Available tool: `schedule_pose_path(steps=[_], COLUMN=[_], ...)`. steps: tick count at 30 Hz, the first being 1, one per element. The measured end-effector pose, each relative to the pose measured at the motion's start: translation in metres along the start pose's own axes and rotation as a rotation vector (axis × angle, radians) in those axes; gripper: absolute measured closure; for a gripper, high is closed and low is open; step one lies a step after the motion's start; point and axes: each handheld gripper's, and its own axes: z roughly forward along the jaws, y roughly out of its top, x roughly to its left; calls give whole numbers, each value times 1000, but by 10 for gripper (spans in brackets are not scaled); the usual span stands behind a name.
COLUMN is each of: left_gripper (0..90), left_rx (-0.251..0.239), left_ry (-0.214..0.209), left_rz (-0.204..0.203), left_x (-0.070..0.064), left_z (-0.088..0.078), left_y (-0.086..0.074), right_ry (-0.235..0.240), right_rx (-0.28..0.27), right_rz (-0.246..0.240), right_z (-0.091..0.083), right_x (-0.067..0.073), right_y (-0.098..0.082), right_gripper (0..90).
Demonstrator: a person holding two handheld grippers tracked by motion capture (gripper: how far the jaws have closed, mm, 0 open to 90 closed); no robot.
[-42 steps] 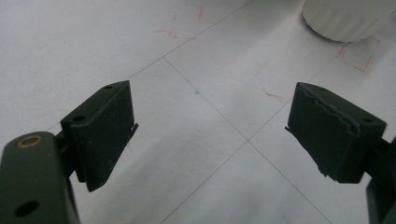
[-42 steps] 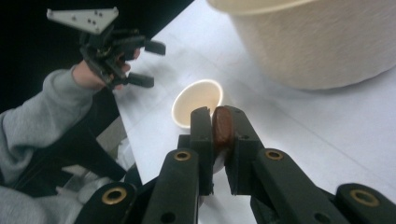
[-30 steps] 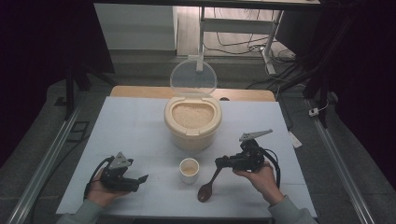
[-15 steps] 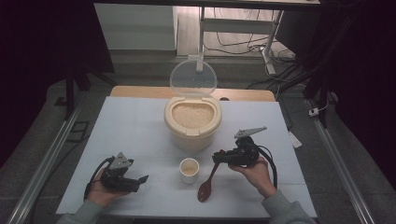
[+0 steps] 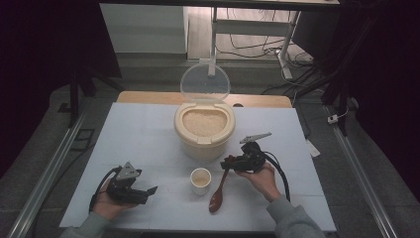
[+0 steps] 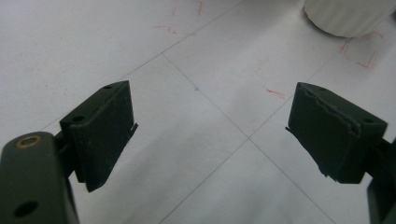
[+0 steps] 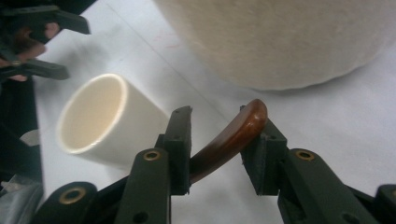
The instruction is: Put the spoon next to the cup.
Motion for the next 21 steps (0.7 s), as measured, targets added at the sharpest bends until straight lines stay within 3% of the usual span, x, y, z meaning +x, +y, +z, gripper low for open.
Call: schedule_pose_path(steps=[21], left_gripper=[145], left_rx=[4], left_ry=[-1], left_rz=[3], left_x=[0], left_z=[1], left_y=[0], right_ry=[-181], right_rx=[32], right_rz=[-80], right_z=[28], right_x=[-4], right_y=[-8], right_gripper=[473])
